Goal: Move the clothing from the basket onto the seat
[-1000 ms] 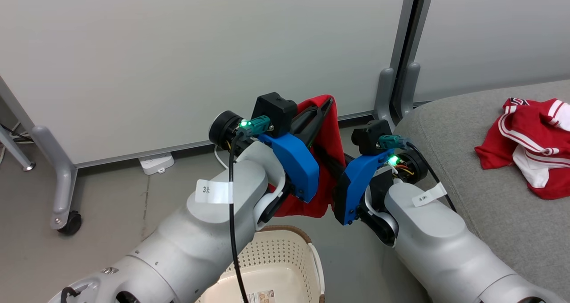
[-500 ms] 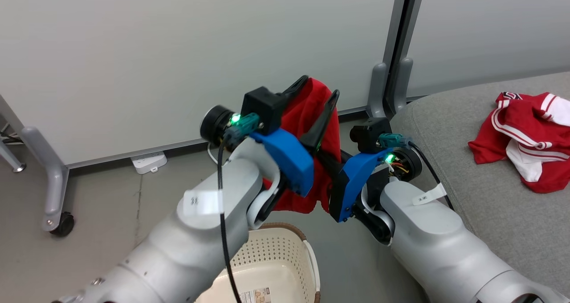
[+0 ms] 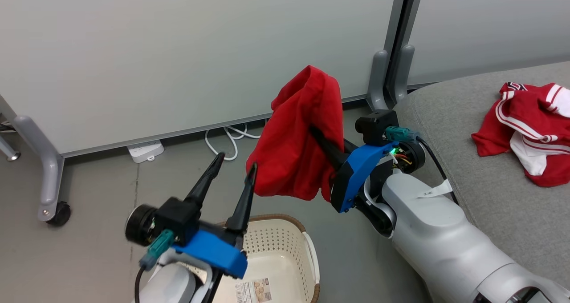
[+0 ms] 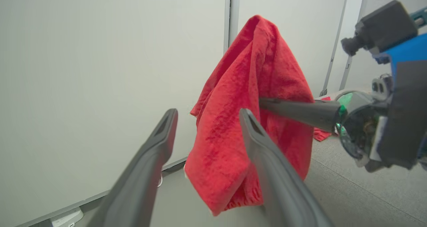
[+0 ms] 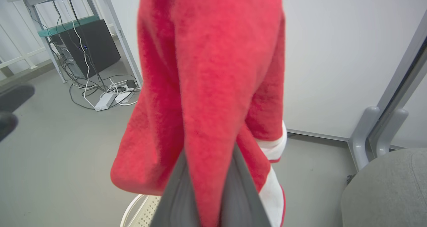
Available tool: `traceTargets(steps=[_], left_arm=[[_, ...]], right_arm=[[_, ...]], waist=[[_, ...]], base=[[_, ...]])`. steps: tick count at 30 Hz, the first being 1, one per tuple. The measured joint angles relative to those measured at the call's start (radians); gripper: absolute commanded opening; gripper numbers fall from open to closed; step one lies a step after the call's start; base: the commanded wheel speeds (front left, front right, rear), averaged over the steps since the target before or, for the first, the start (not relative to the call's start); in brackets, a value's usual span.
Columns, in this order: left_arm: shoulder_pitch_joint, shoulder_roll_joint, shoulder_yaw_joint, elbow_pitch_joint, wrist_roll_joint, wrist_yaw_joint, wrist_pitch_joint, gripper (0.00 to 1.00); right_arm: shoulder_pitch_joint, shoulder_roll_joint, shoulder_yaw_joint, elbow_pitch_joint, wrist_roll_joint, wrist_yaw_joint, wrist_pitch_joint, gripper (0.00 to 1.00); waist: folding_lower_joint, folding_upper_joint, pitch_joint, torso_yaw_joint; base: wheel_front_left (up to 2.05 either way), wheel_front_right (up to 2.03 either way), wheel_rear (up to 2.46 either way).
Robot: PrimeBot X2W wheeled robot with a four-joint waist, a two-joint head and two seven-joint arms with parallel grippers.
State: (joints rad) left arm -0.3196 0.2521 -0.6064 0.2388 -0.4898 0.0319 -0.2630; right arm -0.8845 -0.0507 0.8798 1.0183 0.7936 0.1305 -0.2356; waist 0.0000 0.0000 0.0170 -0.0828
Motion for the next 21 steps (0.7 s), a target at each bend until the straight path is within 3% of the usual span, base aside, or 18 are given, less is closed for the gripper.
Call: traceTargets(steps=[9, 21], left_arm=[[0.227, -0.021, 0.207, -0.081, 0.125, -0.06, 0.0, 1.0], [0.298, -0.105, 0.325, -0.075, 0.217, -0.128, 0.0, 1.0]], right_arm=[[-0.008, -0.004, -0.009, 0.011, 0.0, 0.0, -0.014, 0.0], [-0.004, -0.011, -0.007, 0.021, 0.003, 0.0, -0.019, 0.0]], waist=[[0.0, 0.0, 0.008, 0.015], [0.0, 0.0, 0.011, -0.024]], base=[[0.0, 0.0, 0.0], [0.0, 0.0, 0.0]])
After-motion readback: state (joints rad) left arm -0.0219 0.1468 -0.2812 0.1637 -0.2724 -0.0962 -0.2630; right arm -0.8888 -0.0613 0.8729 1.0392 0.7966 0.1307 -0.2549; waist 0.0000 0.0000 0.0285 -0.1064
